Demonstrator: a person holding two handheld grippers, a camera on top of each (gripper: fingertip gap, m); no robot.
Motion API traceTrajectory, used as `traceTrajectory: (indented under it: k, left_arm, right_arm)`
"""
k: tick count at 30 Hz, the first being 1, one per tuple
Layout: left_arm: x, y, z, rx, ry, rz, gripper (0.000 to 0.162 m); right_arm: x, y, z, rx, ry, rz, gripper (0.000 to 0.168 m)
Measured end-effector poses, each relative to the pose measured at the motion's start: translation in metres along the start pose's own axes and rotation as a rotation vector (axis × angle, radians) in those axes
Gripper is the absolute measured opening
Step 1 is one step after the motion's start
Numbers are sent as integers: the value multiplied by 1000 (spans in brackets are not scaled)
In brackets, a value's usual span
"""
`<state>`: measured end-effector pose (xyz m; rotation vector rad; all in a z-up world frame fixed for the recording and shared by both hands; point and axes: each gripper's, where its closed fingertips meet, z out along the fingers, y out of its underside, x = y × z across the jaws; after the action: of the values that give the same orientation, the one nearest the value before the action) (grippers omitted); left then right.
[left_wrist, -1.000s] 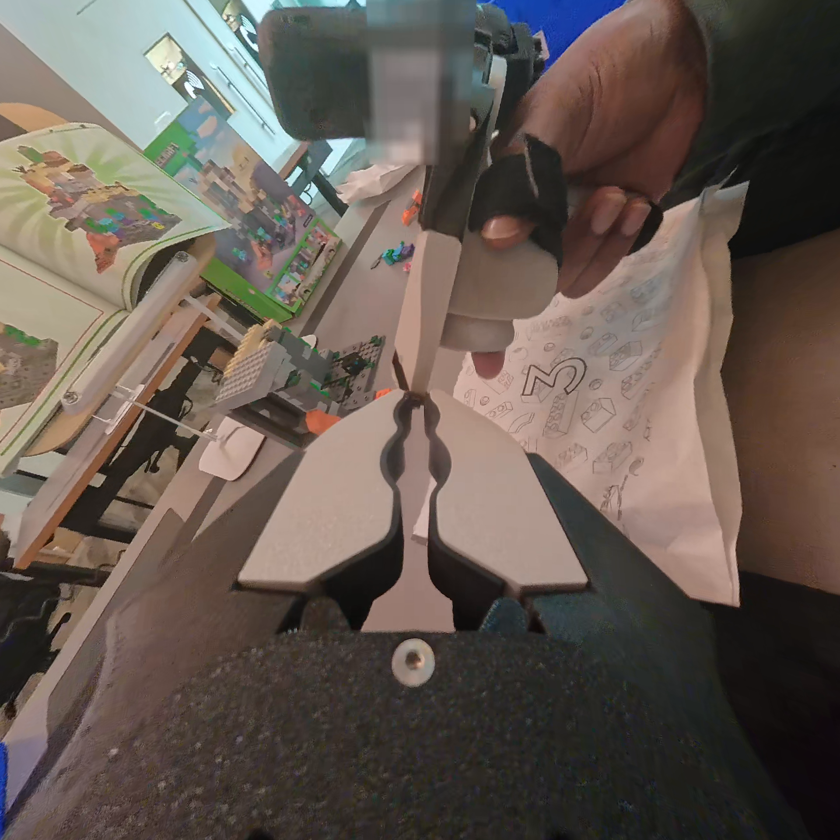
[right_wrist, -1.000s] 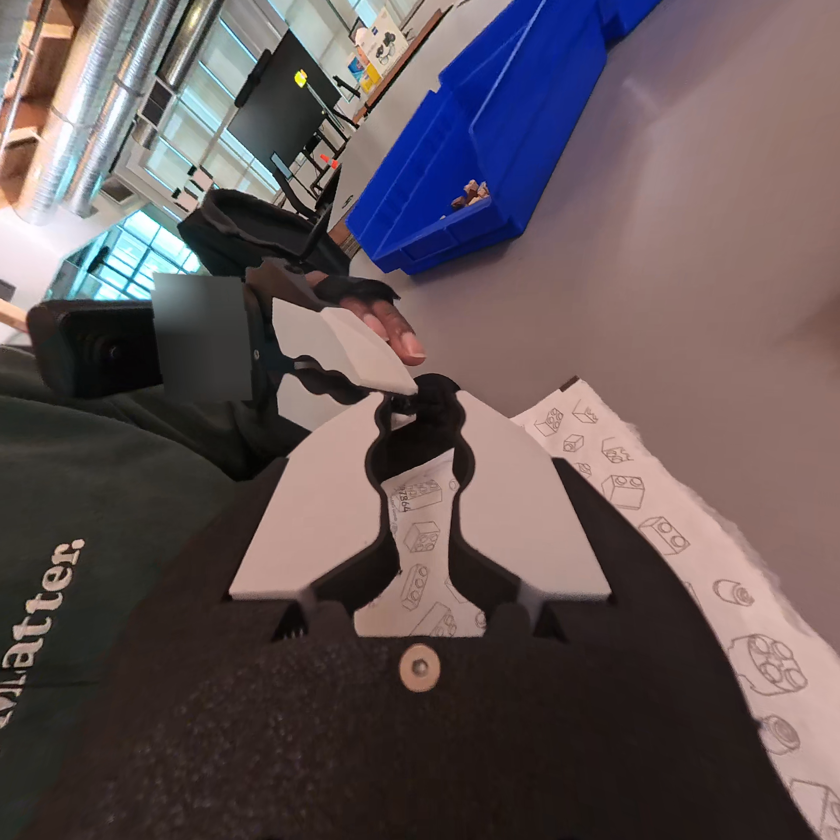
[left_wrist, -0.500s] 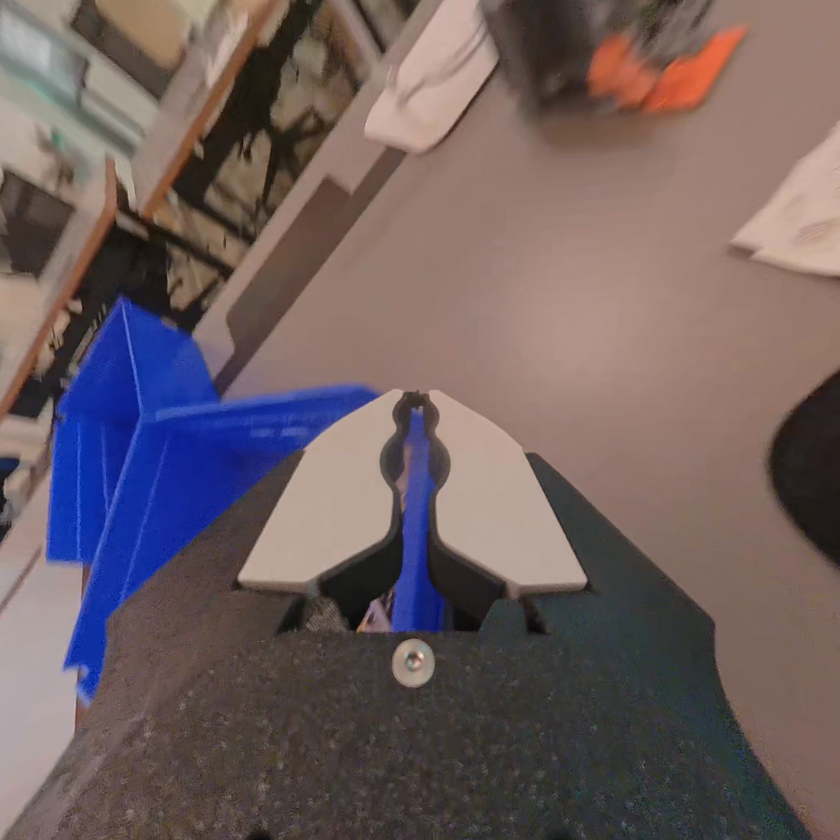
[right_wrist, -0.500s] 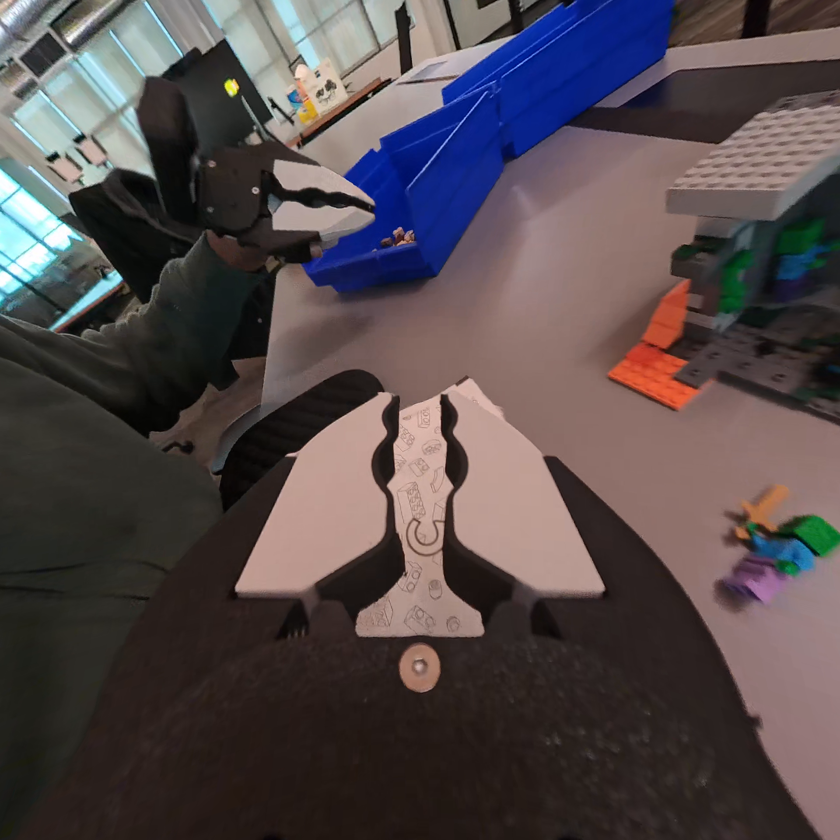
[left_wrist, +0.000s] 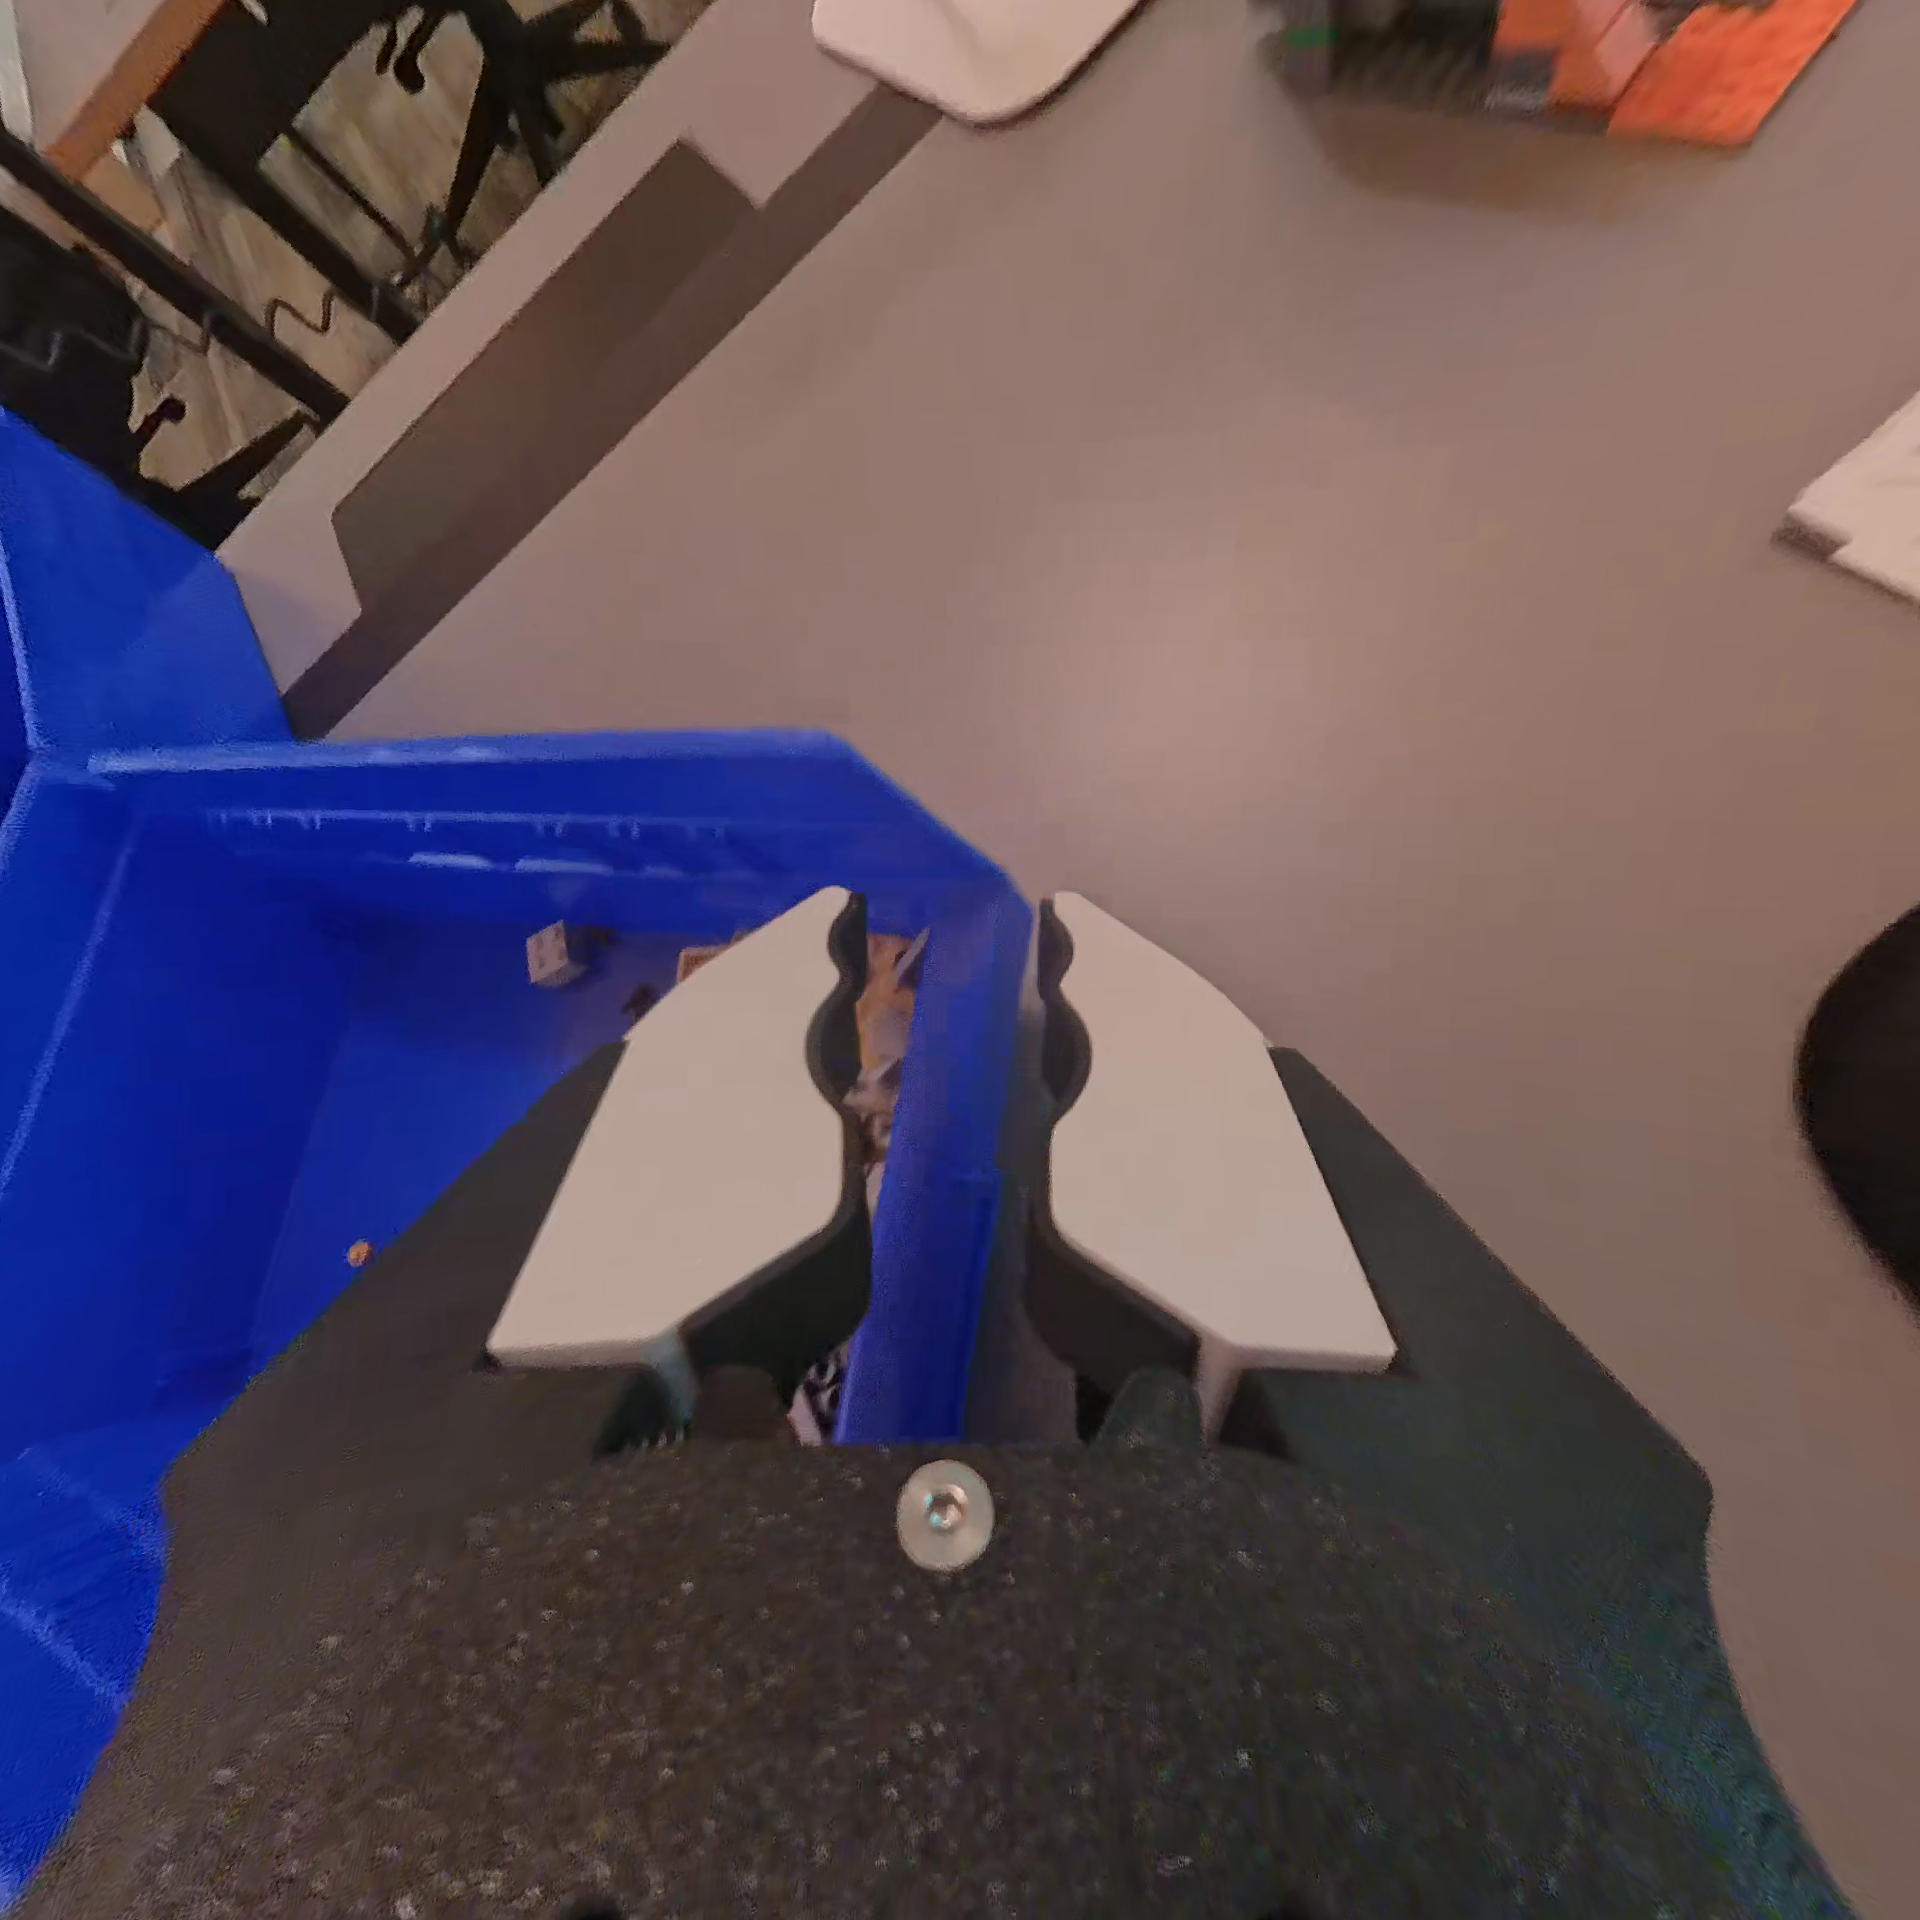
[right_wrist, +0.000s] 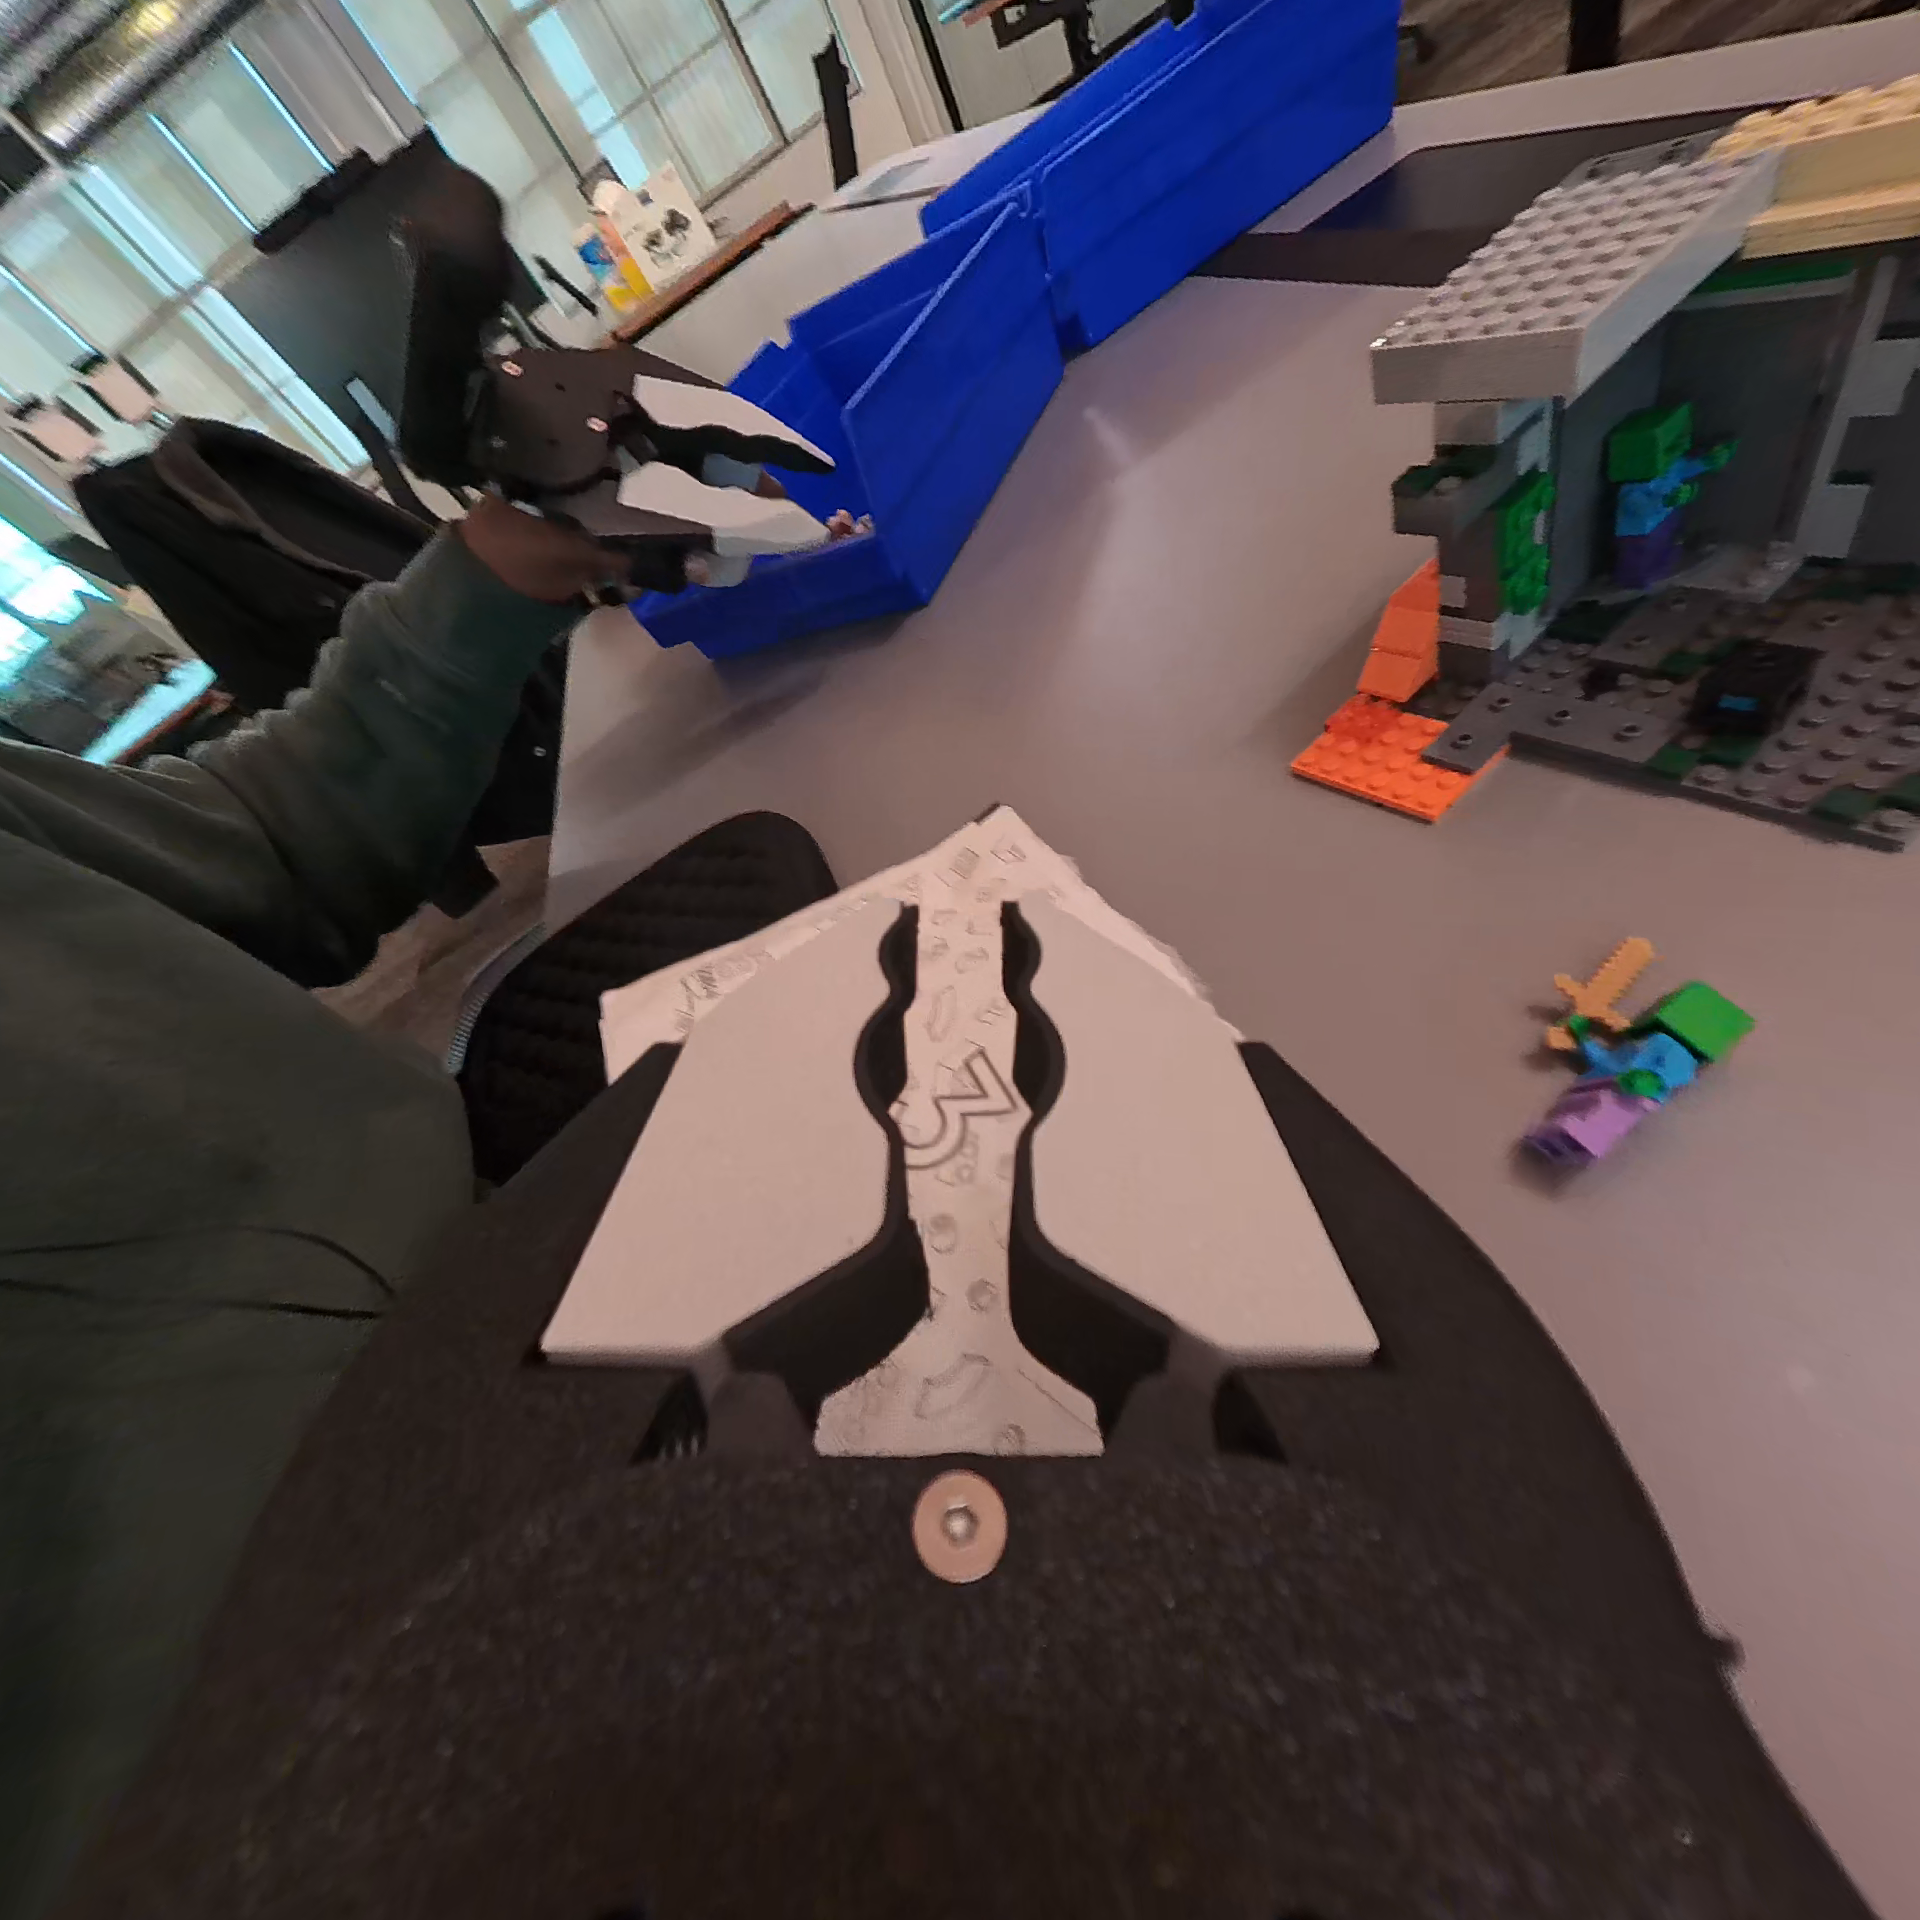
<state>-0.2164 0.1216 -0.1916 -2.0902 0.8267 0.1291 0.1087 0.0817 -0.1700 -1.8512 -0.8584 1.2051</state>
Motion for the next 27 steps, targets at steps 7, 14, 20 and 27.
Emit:
traceTrajectory:
  k: [7,14,20,27]
  left_arm:
    - [51,-58,3,223,112,-14,5]
    - [89,-88,20,328,214,-60,0]
    - [100,-84,24,331,243,-83,0]
    - [99,-73,24,310,231,-100,0]
  right_arm:
    - [47,10,-42,-67,300,-118,15]
    - [99,22,-130,-153,620,-153,15]
    - [135,46,-193,-327,694,-99,18]
    - [139,80,-156,-519,608,-113,27]
